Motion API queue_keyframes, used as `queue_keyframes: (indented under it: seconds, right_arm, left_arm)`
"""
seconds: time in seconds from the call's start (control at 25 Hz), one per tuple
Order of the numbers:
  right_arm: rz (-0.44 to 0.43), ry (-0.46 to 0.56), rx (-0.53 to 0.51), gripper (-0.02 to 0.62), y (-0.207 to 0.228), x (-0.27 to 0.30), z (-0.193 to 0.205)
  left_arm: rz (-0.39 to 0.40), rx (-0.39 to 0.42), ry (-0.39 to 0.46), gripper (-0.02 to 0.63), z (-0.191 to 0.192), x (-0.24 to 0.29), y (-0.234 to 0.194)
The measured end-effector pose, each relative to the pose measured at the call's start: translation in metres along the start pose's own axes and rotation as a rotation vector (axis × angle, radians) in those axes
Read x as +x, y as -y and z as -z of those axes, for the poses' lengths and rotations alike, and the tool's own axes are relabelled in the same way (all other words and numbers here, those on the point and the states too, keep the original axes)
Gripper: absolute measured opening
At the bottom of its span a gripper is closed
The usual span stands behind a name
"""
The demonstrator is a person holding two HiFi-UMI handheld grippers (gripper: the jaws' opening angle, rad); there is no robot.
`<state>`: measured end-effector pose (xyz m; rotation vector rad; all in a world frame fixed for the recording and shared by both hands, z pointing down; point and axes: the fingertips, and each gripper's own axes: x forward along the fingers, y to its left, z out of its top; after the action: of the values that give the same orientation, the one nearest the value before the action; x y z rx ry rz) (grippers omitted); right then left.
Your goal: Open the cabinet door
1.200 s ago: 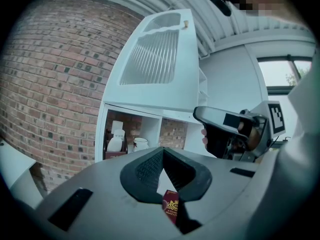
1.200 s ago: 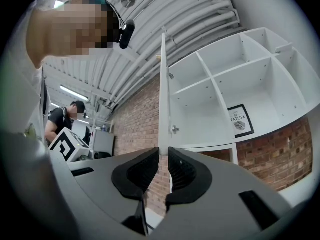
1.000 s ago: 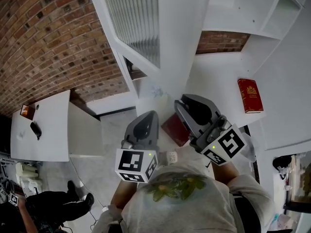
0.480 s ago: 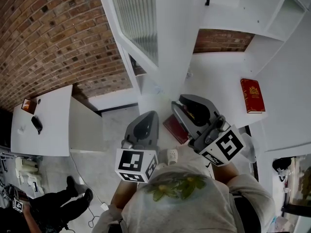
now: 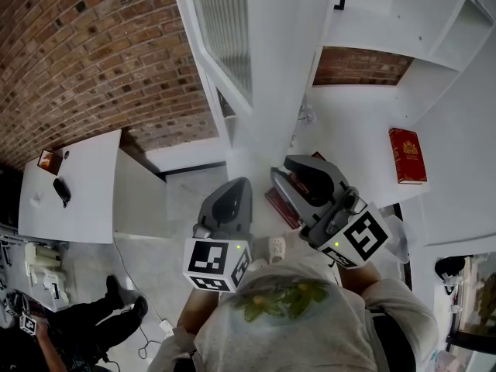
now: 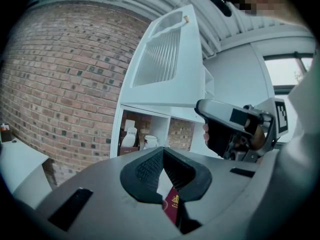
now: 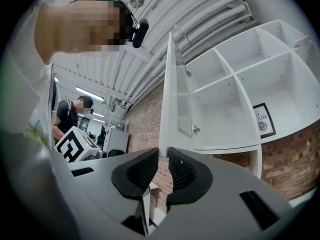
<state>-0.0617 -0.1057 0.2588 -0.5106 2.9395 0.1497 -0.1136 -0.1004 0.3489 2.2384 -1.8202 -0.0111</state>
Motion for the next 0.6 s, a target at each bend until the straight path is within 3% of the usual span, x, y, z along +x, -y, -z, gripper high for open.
queue_keyframes:
  seconds: [0.6]
  right_arm:
    - [-0.063,0.0,0.003,0.069,-0.025,0.016,0.0]
  left_arm:
    - [-0.055,-0.01,0.016,0.008,-0.002,-0.021,-0.015]
